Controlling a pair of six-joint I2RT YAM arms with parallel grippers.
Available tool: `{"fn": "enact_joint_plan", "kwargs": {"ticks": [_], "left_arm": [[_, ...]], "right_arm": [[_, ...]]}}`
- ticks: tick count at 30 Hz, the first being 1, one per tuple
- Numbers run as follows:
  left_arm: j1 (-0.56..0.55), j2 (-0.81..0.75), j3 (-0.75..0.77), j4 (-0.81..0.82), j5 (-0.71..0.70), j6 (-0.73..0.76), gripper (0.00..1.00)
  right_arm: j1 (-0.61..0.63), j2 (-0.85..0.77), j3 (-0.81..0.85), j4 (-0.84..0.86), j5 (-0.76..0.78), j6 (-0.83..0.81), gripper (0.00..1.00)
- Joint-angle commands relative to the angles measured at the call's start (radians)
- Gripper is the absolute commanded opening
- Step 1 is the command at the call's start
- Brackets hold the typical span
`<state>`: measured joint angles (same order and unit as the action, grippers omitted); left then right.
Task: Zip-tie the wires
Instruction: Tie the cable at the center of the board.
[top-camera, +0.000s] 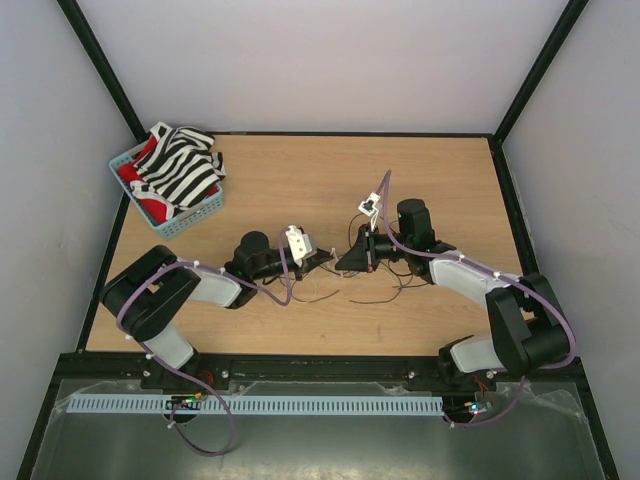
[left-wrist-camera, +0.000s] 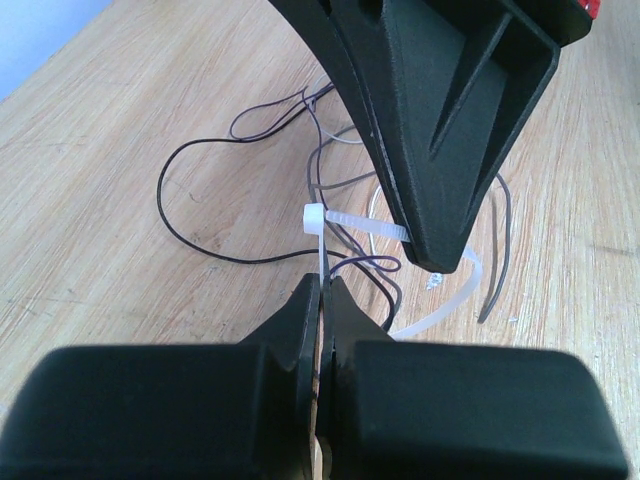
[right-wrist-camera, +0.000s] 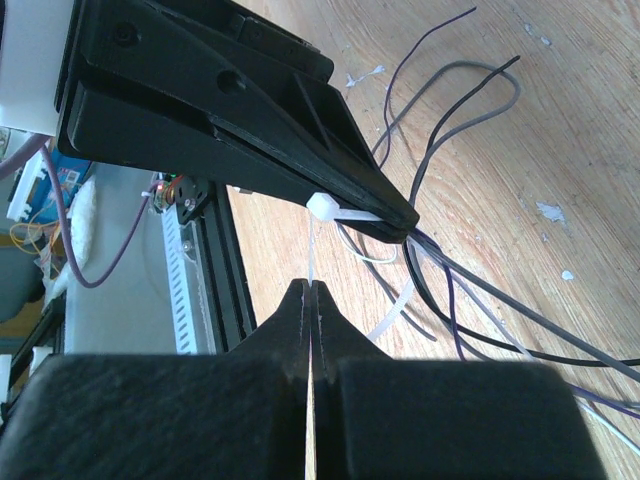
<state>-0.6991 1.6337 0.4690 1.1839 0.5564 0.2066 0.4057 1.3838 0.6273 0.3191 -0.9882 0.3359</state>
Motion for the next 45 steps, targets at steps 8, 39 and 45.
{"fn": "enact_joint_plan", "kwargs": {"ticks": [8, 39, 45], "left_arm": [[-0.010, -0.023, -0.007, 0.045, 0.004, 0.014, 0.00], [-0.025, -0.020, -0.007, 0.052, -0.018, 0.037, 0.00], [-0.024, -0.017, -0.007, 0.054, -0.030, 0.039, 0.00]], "right_arm": [[-0.004, 0.009, -0.002, 0.042, -0.021, 0.006, 0.00], [-0.009, 0.013, -0.016, 0.052, -0.009, 0.033, 0.00], [-0.008, -0.007, -0.013, 0.056, -0.017, 0.036, 0.00]]}}
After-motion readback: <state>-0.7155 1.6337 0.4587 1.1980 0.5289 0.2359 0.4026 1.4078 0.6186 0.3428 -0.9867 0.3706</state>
